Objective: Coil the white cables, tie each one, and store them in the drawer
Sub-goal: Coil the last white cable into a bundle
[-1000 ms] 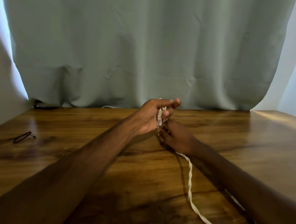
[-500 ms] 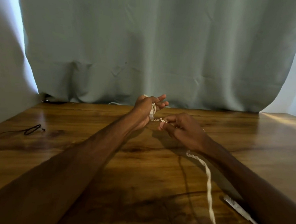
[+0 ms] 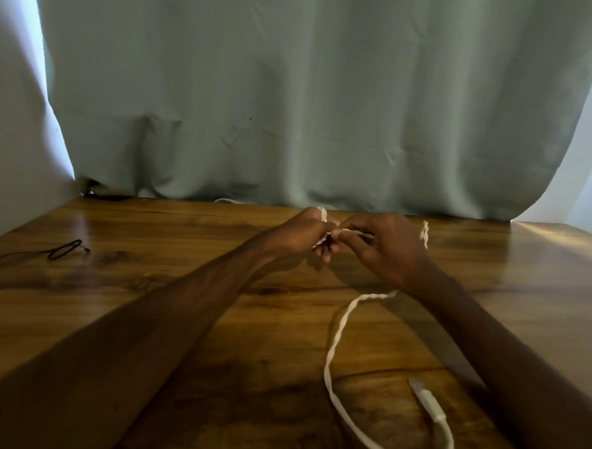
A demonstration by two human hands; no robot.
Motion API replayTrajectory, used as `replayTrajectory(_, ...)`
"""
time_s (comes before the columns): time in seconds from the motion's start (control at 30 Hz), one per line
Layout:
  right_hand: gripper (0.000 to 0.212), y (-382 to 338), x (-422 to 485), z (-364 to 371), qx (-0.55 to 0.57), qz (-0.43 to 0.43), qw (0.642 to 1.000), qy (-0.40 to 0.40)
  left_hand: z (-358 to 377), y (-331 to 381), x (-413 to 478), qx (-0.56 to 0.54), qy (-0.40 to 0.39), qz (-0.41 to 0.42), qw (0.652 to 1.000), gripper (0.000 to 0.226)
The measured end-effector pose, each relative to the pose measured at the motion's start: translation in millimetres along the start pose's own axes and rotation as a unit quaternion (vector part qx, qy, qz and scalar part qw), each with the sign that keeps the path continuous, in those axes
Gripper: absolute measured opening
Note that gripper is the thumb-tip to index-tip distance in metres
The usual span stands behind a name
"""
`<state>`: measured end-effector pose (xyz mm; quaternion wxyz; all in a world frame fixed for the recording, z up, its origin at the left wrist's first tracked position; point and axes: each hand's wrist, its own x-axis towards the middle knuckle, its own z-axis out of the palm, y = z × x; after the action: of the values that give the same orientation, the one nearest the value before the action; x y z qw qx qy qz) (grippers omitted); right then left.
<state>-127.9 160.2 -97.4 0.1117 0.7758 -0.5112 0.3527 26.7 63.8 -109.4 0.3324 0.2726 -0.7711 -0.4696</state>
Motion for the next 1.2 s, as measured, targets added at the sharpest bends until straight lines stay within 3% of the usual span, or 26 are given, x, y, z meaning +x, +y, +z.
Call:
replayTrajectory(0.13, 0.031, 9.8, -4.9, -16.0, -0.058, -0.021, 0.996, 0.069, 3.2, 7.8, -1.5, -0.162, -0.132, -0.079, 0.975, 0.056)
replayTrajectory(0.2, 0.019, 14.2, -5.6, -18.9, -0.103, -0.044, 0.989, 0.092, 0.3, 11.5, -1.6, -0.172, -0.190, -0.093, 0.962, 0.056)
replayTrajectory(0.27, 0.021, 18.0, -3.8, -20.4, -0.142, -0.045, 0.983, 0.104, -4.4, 14.2, -3.1, -0.156, -0.230, -0.104, 0.955, 0.067)
replayTrajectory(0.4, 0.038, 22.9, -3.8, -21.6, -0.166, -0.021, 0.984, 0.068, -8.7, 29.2, -13.0, -0.189, -0.308, -0.112, 0.926, 0.064)
replayTrajectory(0.5, 0.032, 27.2, -4.8, -11.8, -0.152, 0.016, 0.988, 0.035, -1.0, 47.6, -19.6, -0.251, -0.341, -0.084, 0.902, 0.058)
replayTrajectory(0.67, 0.043, 23.6, 3.5, 28.4, -0.119, 0.065, 0.990, -0.046, 1.4, 50.0, -11.3, -0.358, -0.269, -0.021, 0.894, 0.054)
replayTrajectory(0.83, 0.006, -5.9, 2.3, 41.0, -0.083, 0.049, 0.990, -0.101, -8.6, 36.7, -7.1, -0.368, -0.095, -0.012, 0.925, 0.034)
replayTrajectory(0.97, 0.005, -14.3, 1.5, 41.6, -0.081, 0.029, 0.992, -0.092, -2.2, 37.8, -4.9, -0.430, 0.011, -0.032, 0.902, 0.014)
replayTrajectory(1.03, 0.008, -16.3, 1.1, 38.8, -0.087, 0.021, 0.992, -0.085, -0.9, 38.4, -1.6, -0.431, 0.076, -0.025, 0.899, 0.012)
replayTrajectory(1.2, 0.015, -22.3, 2.8, 33.8, -0.036, 0.043, 0.994, -0.095, -12.4, 36.6, 4.0, -0.497, 0.199, -0.021, 0.844, 0.015)
